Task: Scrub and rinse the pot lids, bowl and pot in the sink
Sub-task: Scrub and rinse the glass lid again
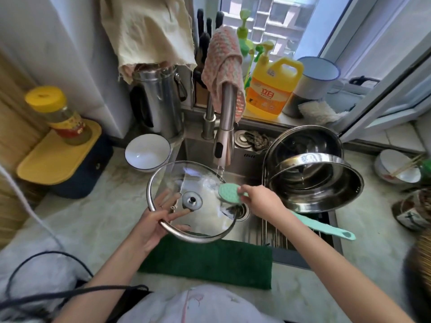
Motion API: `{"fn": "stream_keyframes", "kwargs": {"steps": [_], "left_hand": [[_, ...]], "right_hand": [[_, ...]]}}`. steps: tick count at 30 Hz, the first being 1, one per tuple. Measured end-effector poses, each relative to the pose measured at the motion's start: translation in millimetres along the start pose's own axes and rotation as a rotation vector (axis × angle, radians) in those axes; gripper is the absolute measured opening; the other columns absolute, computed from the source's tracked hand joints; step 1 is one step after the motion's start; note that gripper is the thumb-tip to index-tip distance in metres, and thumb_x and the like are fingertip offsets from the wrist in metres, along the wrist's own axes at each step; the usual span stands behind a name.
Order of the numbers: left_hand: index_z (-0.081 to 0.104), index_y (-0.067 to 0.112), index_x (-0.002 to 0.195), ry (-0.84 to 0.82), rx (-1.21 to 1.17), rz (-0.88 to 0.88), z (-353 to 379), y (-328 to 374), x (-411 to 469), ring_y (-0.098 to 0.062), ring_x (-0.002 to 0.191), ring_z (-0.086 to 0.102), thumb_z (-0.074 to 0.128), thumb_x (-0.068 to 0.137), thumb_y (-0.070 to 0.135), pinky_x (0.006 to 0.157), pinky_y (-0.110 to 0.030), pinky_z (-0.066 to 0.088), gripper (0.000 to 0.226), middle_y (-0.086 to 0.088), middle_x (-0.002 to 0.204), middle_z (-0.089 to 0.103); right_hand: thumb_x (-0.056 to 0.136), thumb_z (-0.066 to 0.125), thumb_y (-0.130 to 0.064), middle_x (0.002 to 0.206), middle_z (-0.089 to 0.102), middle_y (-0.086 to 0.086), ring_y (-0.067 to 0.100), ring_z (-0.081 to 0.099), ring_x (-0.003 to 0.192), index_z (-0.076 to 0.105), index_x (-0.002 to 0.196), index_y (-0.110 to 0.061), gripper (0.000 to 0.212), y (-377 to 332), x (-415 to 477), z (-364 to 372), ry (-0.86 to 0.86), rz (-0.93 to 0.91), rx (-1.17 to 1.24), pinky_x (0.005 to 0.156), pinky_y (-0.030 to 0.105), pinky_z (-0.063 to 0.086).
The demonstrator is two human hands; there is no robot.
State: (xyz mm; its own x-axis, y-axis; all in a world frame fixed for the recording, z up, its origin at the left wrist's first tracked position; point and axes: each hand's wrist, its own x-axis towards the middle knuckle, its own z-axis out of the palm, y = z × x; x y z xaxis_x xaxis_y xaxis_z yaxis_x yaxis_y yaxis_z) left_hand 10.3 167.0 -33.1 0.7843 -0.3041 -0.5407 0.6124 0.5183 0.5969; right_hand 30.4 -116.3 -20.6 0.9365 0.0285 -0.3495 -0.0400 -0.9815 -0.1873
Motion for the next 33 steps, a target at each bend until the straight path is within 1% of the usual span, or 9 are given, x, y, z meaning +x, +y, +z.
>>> {"fn": "stream_keyframes", "kwargs": {"steps": [4,7,13,16,18,23,25,29,33], "left_hand": [[0.038,0.013,0.141,0.063,-0.001,0.018,-3.6,-1.4,2.6,-0.040,0.092,0.068,0.024,0.080,-0.022,0.056,-0.057,0.056,0.072,-0.010,0.128,0.057],[0.039,0.015,0.141,0.054,0.037,0.032,-4.2,-0.5,4.7,-0.037,0.090,0.069,0.025,0.081,-0.022,0.061,-0.060,0.055,0.071,-0.012,0.135,0.053],[0.052,0.007,0.128,-0.036,-0.048,0.000,-5.1,1.3,5.1,-0.041,0.098,0.066,0.056,0.051,-0.010,0.070,-0.053,0.058,0.078,-0.023,0.137,0.049],[0.039,0.008,0.139,-0.147,-0.041,-0.012,-2.6,2.3,3.3,-0.042,0.101,0.065,0.076,0.035,-0.002,0.072,-0.048,0.058,0.110,-0.020,0.144,0.043],[0.030,0.014,0.147,-0.229,-0.071,0.021,-0.8,3.7,3.9,-0.044,0.112,0.058,0.065,0.044,-0.008,0.074,-0.051,0.057,0.111,-0.011,0.146,0.042],[0.023,0.015,0.150,-0.357,-0.076,0.056,10.6,7.9,9.5,-0.043,0.120,0.053,0.055,0.063,-0.010,0.093,-0.063,0.043,0.096,-0.008,0.143,0.048],[0.015,0.010,0.150,-0.448,-0.136,0.029,17.0,8.1,11.3,-0.042,0.116,0.056,0.039,0.071,-0.016,0.098,-0.063,0.037,0.086,-0.010,0.137,0.054],[0.036,0.024,0.144,-0.330,0.035,0.144,23.4,16.1,14.4,-0.040,0.118,0.055,0.086,0.043,0.006,0.073,-0.055,0.056,0.115,0.001,0.144,0.048],[0.036,0.025,0.144,-0.327,0.078,0.149,26.3,20.8,14.2,-0.042,0.121,0.052,0.087,0.047,0.006,0.079,-0.057,0.053,0.111,0.000,0.145,0.046]], "right_hand": [[0.096,0.054,-0.030,0.114,0.068,0.000,0.016,0.064,0.096,0.062,0.120,-0.021,0.027,-2.6,-32.1,2.7,-0.264,-0.147,0.215,0.081,0.027,0.049],[0.096,0.054,-0.034,0.092,0.067,0.004,0.013,0.054,0.062,0.058,0.123,-0.029,0.028,-5.4,-37.5,0.5,-0.398,-0.101,0.567,0.053,0.023,0.044],[0.082,0.071,-0.038,0.086,0.059,-0.013,-0.005,0.051,0.060,0.055,0.111,-0.027,0.035,-0.3,-34.7,8.3,0.099,0.236,0.988,0.050,0.009,0.037],[0.083,0.071,-0.036,0.058,0.040,-0.009,0.001,0.033,0.041,0.060,0.083,-0.017,0.022,4.5,-32.7,10.3,0.054,0.358,1.300,0.039,0.015,0.024],[0.084,0.068,-0.038,0.056,0.035,-0.007,0.004,0.026,0.041,0.062,0.090,-0.011,0.028,3.4,-32.2,10.0,-0.022,0.365,1.419,0.037,0.016,0.020],[0.079,0.066,-0.036,0.093,0.070,0.005,0.002,0.034,0.044,0.059,0.113,-0.004,0.047,-3.9,-26.3,11.8,-0.046,0.276,1.708,0.035,0.013,0.026],[0.087,0.062,-0.026,0.094,0.071,0.006,0.002,0.034,0.043,0.055,0.115,-0.003,0.037,-3.8,-21.5,6.6,-0.019,0.291,1.726,0.034,0.012,0.025],[0.092,0.060,-0.024,0.083,0.072,0.003,0.001,0.032,0.042,0.054,0.107,-0.003,0.027,0.1,-8.5,-7.1,-0.065,0.268,1.525,0.035,0.012,0.025],[0.089,0.064,-0.025,0.081,0.066,0.006,-0.001,0.047,0.042,0.058,0.101,-0.010,0.021,-4.8,-2.0,-10.7,-0.025,0.276,1.367,0.037,0.011,0.034]]}}
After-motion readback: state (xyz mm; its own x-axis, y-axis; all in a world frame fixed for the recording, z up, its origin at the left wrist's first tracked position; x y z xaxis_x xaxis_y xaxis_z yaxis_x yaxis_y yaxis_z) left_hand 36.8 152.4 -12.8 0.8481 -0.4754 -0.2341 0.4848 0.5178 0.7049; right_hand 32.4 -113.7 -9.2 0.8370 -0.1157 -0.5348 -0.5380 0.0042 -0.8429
